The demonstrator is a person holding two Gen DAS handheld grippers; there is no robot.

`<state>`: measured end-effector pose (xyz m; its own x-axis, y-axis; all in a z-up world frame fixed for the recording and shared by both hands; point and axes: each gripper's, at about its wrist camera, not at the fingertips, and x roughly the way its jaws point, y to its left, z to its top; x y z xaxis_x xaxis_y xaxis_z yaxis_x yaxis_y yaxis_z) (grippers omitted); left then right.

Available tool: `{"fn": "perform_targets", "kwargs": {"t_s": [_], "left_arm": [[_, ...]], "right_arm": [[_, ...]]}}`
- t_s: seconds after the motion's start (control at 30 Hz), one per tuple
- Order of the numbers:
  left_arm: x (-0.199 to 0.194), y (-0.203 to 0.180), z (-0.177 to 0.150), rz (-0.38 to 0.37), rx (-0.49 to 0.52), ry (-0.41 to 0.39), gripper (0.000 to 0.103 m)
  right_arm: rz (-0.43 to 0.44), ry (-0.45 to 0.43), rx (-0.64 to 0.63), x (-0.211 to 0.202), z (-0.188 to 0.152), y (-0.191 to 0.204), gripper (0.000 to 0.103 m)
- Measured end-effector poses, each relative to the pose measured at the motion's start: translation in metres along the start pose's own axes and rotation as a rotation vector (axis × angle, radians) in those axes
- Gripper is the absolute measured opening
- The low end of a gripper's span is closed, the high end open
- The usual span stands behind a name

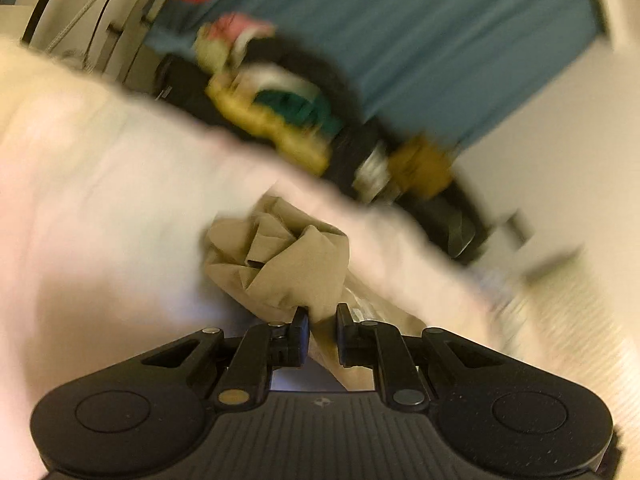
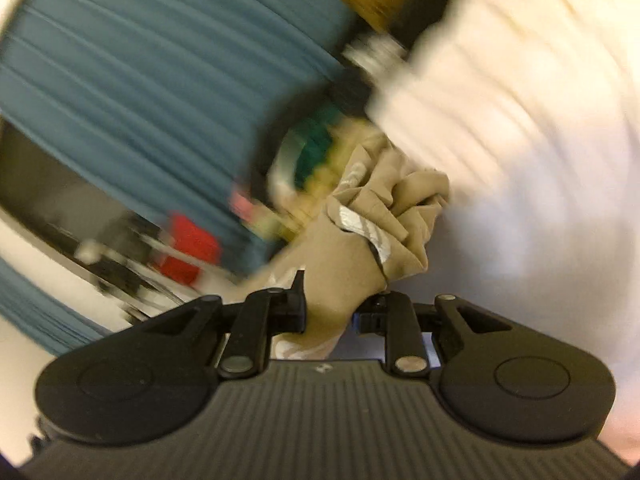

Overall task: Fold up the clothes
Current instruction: 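Grasp the shirt bundle with both grippers and fold it once more, then open both grippers and release the compact folded shirt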

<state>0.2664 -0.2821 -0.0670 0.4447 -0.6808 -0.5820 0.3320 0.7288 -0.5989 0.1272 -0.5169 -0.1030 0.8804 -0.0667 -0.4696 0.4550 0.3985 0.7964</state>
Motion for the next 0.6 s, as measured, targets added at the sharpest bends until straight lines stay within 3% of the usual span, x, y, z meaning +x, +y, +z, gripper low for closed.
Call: {"fn": "perform_targets", "kwargs": {"t_s": [0.07, 0.17, 0.23, 0.37, 0.53, 0.57, 0.6], "left_arm": [[0.003, 0.018, -0.026, 0.036, 0.039, 0.028, 0.013], [0.001, 0.030, -0.047, 0.050, 0.104, 0.020, 0.020], [-0.008, 0.027, -0.050, 0.066, 0.144, 0.007, 0.024], [-0.020, 0.010, -0.047, 0.085, 0.191, -0.005, 0.031], [-0.082, -0.026, -0.049, 0.119, 0.307, -0.064, 0.065], [-0.094, -0.033, -0.050, 0.131, 0.322, -0.074, 0.077], [-0.106, -0.040, -0.051, 0.141, 0.338, -0.085, 0.091]], "right_arm": [[-0.048, 0.053, 0.034, 0.006, -0.027, -0.036, 0.023], [-0.010, 0.029, 0.076, -0.003, -0.047, -0.061, 0.024], [-0.018, 0.016, 0.089, -0.011, -0.049, -0.060, 0.025], [-0.133, 0.047, 0.011, -0.030, -0.041, -0.034, 0.025], [-0.202, 0.047, -0.181, -0.074, -0.050, 0.008, 0.025], [-0.208, 0.027, -0.234, -0.086, -0.052, 0.019, 0.026], [-0.203, 0.004, -0.276, -0.099, -0.055, 0.028, 0.036]]}}
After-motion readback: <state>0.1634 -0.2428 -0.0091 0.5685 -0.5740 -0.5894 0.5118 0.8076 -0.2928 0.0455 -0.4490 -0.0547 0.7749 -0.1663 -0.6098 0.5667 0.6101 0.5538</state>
